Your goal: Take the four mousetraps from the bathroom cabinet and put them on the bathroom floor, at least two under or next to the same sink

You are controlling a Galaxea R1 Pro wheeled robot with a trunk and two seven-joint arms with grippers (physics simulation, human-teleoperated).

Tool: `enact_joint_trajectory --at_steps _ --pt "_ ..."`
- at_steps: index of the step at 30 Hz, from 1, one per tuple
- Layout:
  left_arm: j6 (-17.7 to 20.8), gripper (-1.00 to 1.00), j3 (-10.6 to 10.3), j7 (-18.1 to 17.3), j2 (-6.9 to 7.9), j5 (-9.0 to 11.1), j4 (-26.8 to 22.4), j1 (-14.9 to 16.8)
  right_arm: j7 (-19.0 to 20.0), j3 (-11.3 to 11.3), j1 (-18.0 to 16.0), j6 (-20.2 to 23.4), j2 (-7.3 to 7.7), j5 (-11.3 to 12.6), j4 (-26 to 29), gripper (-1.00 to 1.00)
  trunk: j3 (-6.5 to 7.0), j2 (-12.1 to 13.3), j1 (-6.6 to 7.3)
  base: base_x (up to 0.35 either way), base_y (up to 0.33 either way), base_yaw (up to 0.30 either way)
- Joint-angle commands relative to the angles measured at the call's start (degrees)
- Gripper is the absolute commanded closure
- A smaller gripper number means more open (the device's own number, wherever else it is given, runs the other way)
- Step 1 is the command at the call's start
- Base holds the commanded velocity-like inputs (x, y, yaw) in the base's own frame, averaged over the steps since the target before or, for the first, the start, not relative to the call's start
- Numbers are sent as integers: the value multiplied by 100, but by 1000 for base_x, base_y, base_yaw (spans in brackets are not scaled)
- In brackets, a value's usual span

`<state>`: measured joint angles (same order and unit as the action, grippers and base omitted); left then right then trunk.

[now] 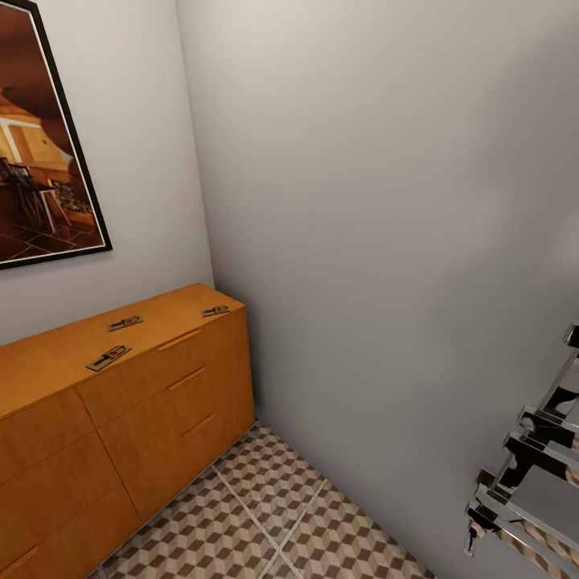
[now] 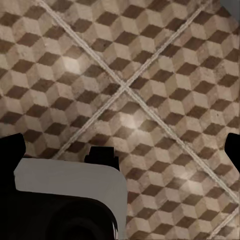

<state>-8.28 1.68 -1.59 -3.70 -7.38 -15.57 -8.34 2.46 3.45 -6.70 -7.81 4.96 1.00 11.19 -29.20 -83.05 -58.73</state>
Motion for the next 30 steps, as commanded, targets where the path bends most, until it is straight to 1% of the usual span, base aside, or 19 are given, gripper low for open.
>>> enact_joint_trajectory --at_steps 1,6,7,8,12,16,19,20,24,27,30 --pt "26 -100 18 -13 -23 -54 -44 -3 38 67 -37 15 4 44 28 -100 -5 -3 0 0 0 0" --pt "186 -100 6 -23 -108 -54 -204 -2 199 230 -201 175 2 204 191 -100 -5 -3 0 0 0 0" --pt "218 -100 5 -26 -121 -54 -236 -2 231 227 -234 207 0 237 224 -100 -5 -3 0 0 0 0" --pt "401 -100 1 -29 -141 -55 -1564 -1 4329 200 -1380 6278 -1 506 7228 -100 -5 -3 0 0 0 0" --pt "505 -100 -5 -32 -165 -54 -1723 -1 4865 172 -1755 6454 -8 653 7249 -100 -5 -3 0 0 0 0" --pt "578 -100 -8 -34 -183 -53 -1869 -1 5142 162 -2064 6529 -16 913 7253 -100 -5 -3 0 0 0 0" --pt "617 -100 -9 -34 -199 -53 -1955 -1 5238 159 -2267 6558 -19 1154 7237 -100 -5 -3 0 0 0 0" --pt "633 -100 -9 -34 -209 -53 -1994 -1 5273 158 -2379 6570 -20 1327 7224 -100 -5 -3 0 0 0 0" --pt "650 -100 -9 -35 -220 -53 -2051 -1 5306 166 -2544 6582 -24 1670 7193 -100 -5 -3 0 0 0 0" --pt "655 -100 -9 -35 -224 -53 -2088 -1 5311 185 -2647 6586 -40 1867 7163 -100 -5 -3 0 0 0 0" --pt "658 -100 -11 -35 -226 -53 -2120 -1 5314 211 -2730 6588 -105 1979 7122 -100 -5 -3 0 0 0 0"
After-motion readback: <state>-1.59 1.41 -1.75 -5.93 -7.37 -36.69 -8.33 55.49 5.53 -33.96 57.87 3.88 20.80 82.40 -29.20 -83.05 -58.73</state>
